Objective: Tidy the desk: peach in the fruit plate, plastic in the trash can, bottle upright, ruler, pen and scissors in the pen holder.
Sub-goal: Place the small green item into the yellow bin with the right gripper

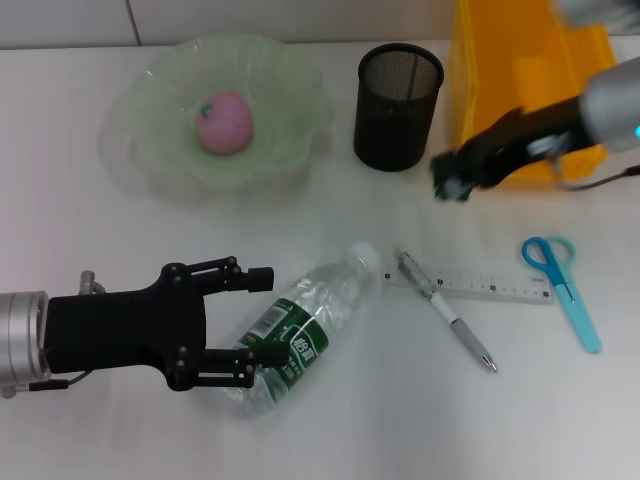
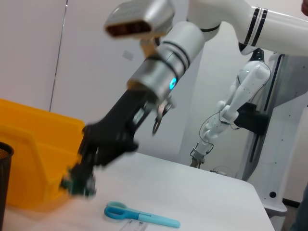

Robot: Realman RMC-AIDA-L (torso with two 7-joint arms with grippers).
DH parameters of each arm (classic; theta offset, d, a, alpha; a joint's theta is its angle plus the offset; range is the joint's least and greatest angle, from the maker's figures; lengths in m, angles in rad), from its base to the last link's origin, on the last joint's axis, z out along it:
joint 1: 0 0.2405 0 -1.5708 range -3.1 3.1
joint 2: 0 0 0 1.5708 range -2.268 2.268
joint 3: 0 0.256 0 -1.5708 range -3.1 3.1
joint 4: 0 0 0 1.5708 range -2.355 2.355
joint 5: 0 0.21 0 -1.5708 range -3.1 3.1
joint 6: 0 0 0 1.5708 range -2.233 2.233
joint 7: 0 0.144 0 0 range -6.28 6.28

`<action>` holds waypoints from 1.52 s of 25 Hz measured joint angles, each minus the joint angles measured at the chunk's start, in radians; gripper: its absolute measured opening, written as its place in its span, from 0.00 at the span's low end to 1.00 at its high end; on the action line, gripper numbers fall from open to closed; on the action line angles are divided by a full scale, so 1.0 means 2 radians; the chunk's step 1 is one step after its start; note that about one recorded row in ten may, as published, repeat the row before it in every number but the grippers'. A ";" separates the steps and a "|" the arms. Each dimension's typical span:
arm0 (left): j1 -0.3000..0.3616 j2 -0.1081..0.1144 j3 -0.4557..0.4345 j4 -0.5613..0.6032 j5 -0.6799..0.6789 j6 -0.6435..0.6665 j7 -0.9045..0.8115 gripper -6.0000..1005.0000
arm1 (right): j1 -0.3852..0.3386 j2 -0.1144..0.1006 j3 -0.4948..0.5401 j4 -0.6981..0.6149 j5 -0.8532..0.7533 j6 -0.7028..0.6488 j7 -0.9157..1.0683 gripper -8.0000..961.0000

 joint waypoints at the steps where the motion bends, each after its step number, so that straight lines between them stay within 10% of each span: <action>1: 0.000 0.000 0.000 0.000 0.000 0.000 0.000 0.83 | -0.007 -0.001 0.032 -0.009 0.009 -0.014 -0.008 0.01; 9: -0.002 0.000 0.000 0.000 0.000 0.000 0.000 0.83 | -0.051 -0.038 0.202 -0.010 0.175 -0.030 -0.054 0.03; 25: -0.006 0.001 0.000 0.000 -0.003 0.007 0.000 0.83 | -0.026 -0.031 0.193 0.103 0.178 0.110 -0.116 0.06; 38: -0.006 0.001 -0.001 0.000 -0.001 0.007 0.000 0.83 | -0.031 -0.032 0.195 0.103 0.181 0.097 -0.112 0.59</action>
